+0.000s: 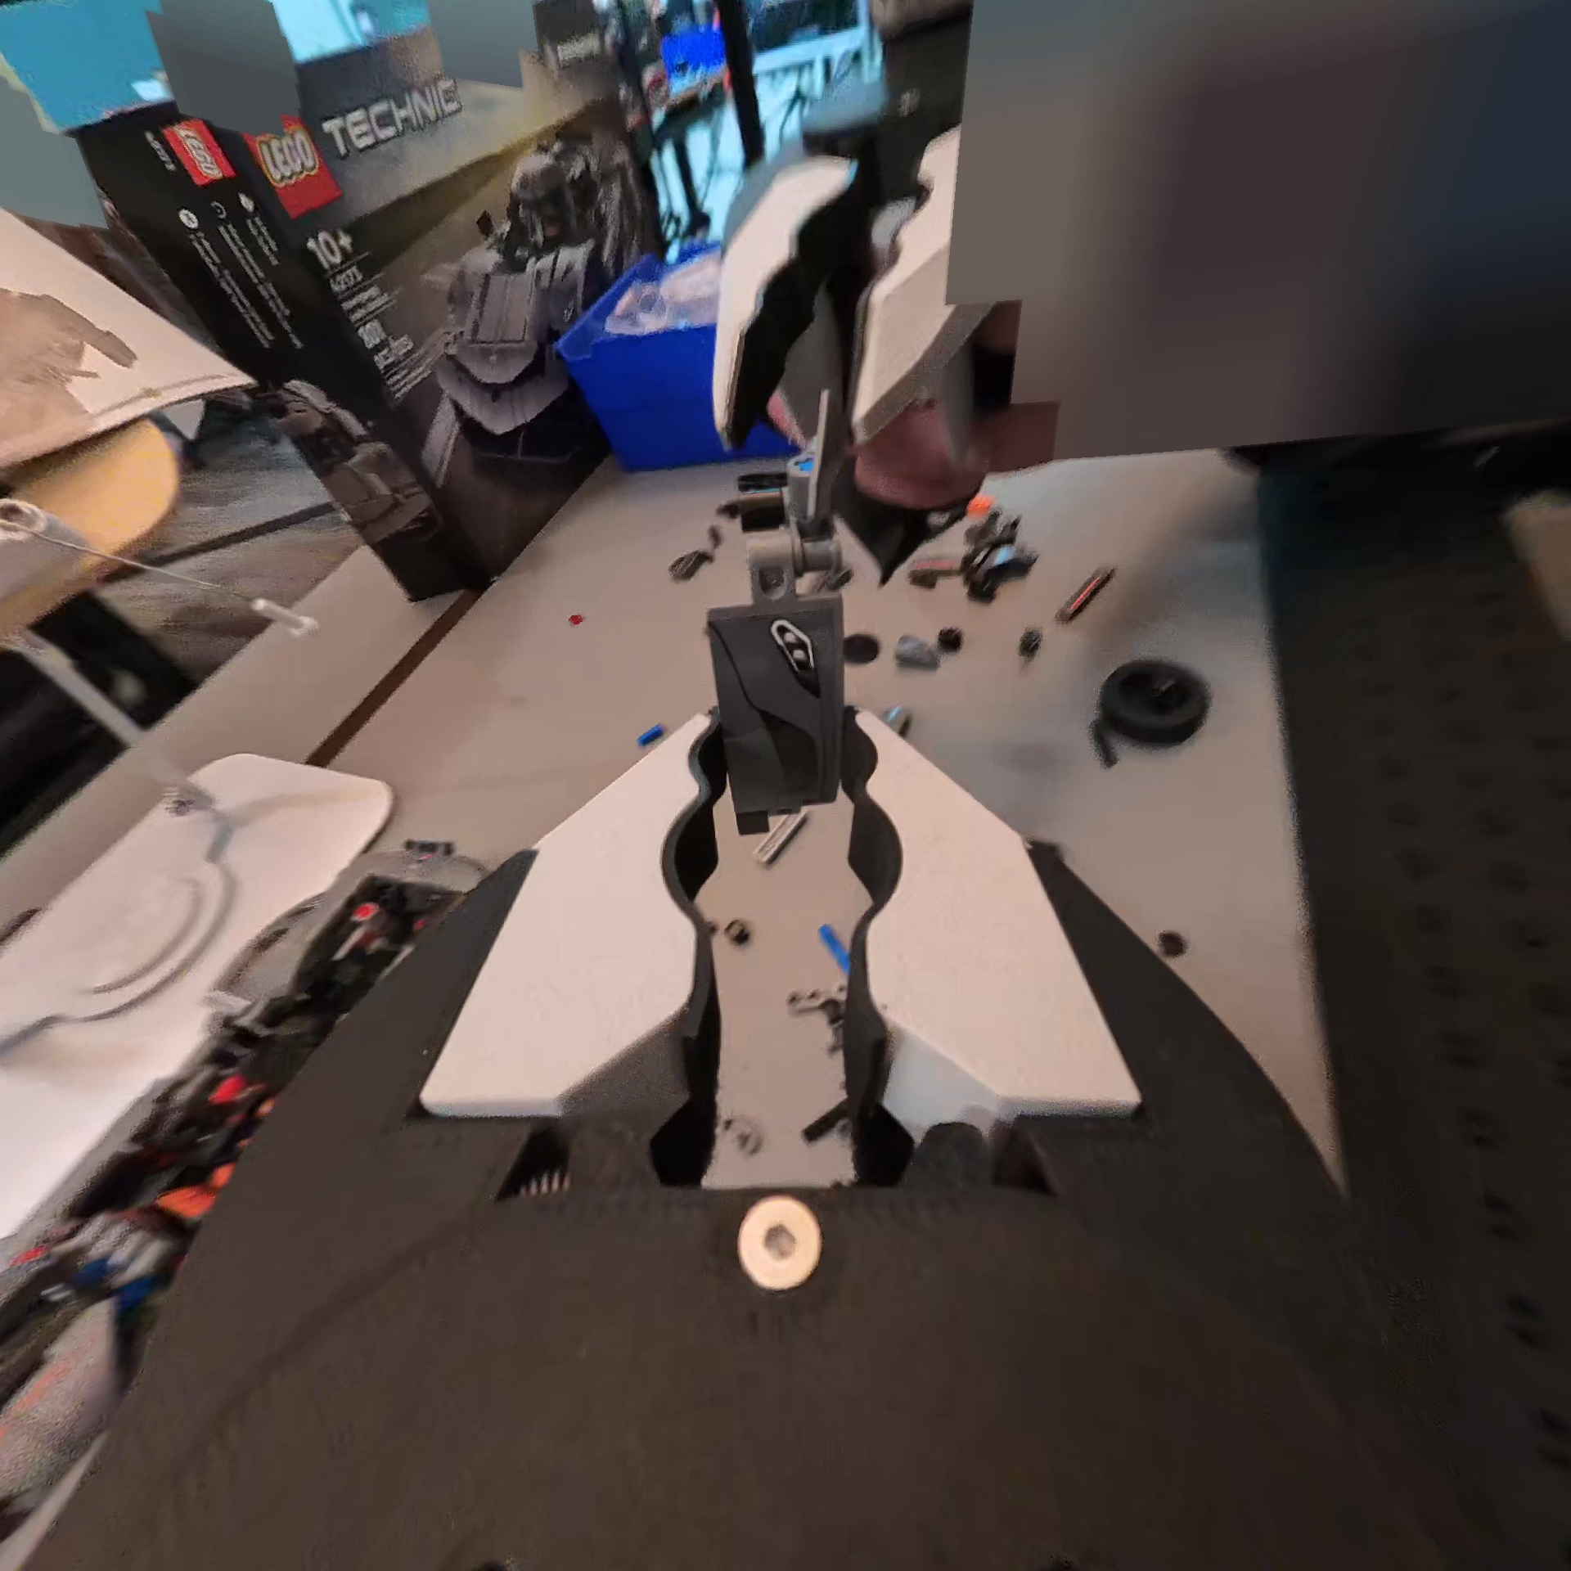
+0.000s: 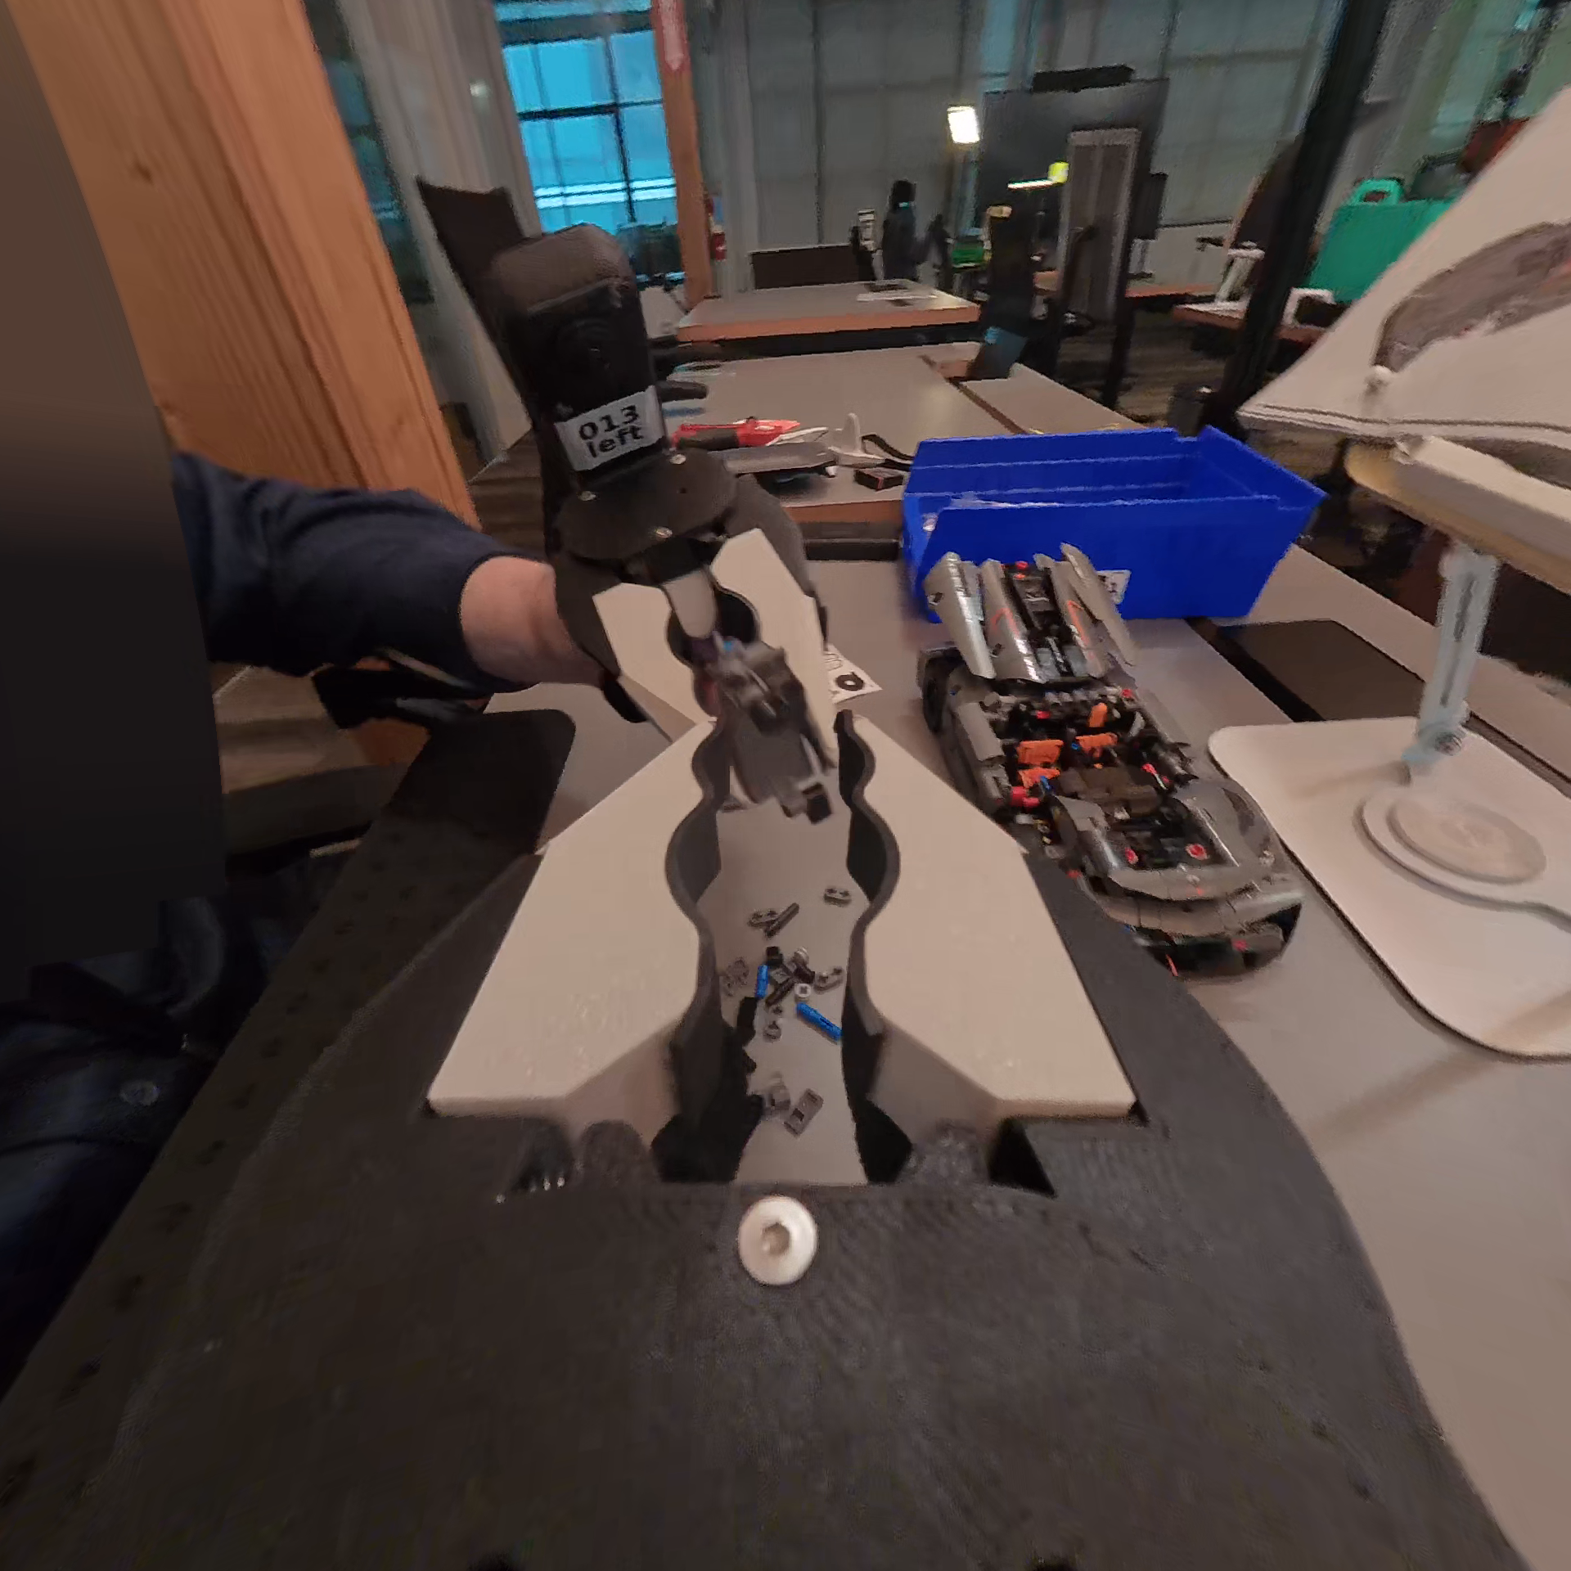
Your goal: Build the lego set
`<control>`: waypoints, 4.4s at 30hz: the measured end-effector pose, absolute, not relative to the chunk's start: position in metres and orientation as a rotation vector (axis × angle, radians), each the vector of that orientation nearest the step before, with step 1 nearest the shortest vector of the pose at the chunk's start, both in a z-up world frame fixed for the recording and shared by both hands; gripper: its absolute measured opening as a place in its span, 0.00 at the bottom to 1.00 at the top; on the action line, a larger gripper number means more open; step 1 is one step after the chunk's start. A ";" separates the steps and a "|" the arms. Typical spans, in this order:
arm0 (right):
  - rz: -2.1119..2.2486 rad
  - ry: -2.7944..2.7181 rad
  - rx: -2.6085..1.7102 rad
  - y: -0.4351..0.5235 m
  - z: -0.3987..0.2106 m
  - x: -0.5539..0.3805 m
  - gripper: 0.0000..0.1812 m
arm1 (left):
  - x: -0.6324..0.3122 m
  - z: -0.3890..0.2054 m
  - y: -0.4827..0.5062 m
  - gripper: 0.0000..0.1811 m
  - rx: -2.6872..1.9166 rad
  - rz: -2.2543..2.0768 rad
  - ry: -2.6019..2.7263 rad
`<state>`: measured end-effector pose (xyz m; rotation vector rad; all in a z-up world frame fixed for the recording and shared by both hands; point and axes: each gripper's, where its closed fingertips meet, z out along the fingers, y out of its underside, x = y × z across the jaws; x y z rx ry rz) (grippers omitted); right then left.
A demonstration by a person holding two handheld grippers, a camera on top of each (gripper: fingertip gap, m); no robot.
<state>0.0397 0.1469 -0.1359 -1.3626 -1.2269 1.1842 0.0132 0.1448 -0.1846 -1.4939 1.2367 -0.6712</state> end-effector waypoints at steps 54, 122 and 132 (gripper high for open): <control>0.583 -1.531 -1.345 0.145 -0.193 0.024 0.00 | 0.034 -0.186 0.118 0.13 -0.781 0.628 1.660; 0.660 -1.558 -1.359 0.139 -0.194 0.024 0.07 | 0.037 -0.213 0.113 0.13 -0.833 0.559 1.758; 0.760 -1.583 -1.418 0.133 -0.204 0.021 0.05 | 0.039 -0.211 0.111 0.12 -0.815 0.563 1.755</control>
